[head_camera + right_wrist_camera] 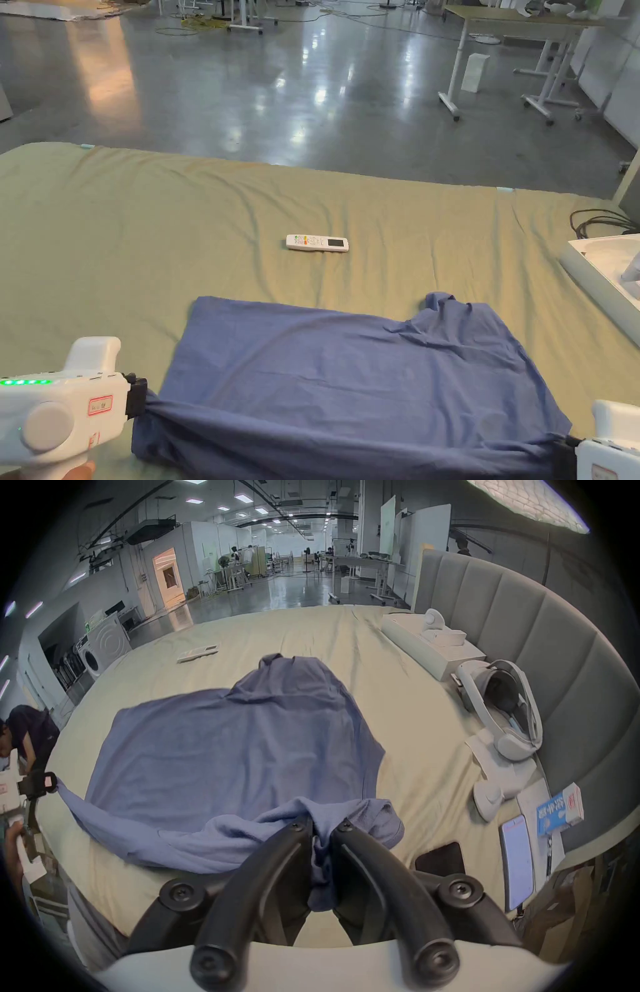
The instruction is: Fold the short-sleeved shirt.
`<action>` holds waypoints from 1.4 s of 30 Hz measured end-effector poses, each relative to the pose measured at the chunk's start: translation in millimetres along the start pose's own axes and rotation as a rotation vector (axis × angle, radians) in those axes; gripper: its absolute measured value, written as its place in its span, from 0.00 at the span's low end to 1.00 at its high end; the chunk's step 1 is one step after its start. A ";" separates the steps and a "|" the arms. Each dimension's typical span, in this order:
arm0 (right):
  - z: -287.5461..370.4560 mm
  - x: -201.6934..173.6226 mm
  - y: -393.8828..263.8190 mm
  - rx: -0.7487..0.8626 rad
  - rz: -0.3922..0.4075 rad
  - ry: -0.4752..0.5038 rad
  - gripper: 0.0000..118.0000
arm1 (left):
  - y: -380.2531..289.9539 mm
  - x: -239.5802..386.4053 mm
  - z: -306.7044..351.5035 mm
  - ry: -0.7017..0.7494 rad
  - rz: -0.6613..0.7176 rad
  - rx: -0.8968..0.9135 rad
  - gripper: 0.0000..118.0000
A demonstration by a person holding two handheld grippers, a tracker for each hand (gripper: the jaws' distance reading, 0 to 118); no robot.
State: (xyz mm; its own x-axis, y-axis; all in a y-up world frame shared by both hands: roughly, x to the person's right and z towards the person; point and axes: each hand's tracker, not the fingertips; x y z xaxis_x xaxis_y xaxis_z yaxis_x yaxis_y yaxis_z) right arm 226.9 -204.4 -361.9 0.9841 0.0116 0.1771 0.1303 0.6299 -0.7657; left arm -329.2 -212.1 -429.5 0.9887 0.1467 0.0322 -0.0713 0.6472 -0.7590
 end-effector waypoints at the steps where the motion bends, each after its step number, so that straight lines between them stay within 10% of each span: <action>1: -10.3 0.3 8.0 -0.009 -0.008 -0.001 0.06 | 5.6 -0.5 -8.0 0.001 0.000 -0.006 0.05; 19: -121.8 -13.1 51.2 -0.115 0.011 -0.005 0.08 | 44.1 -4.9 -93.1 0.027 0.059 -0.107 0.05; 25: -77.6 -15.0 50.0 0.090 0.058 -0.014 0.52 | 40.6 -2.8 -62.5 0.027 0.057 -0.024 0.27; 39: 64.9 -59.5 18.0 0.736 0.045 0.042 0.51 | 1.7 66.2 64.8 -0.007 -0.107 0.544 0.28; 42: 81.8 -66.9 9.2 0.775 0.036 0.047 0.33 | -7.5 79.9 83.0 -0.005 -0.114 0.603 0.18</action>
State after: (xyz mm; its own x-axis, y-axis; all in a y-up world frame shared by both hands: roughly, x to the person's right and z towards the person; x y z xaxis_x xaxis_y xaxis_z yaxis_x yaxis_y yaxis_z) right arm 152.3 -135.8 -330.2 0.9925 0.0202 0.1204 -0.0060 0.9932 -0.1167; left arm -260.7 -143.1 -367.3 0.9939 0.0540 0.0957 -0.0286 0.9680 -0.2493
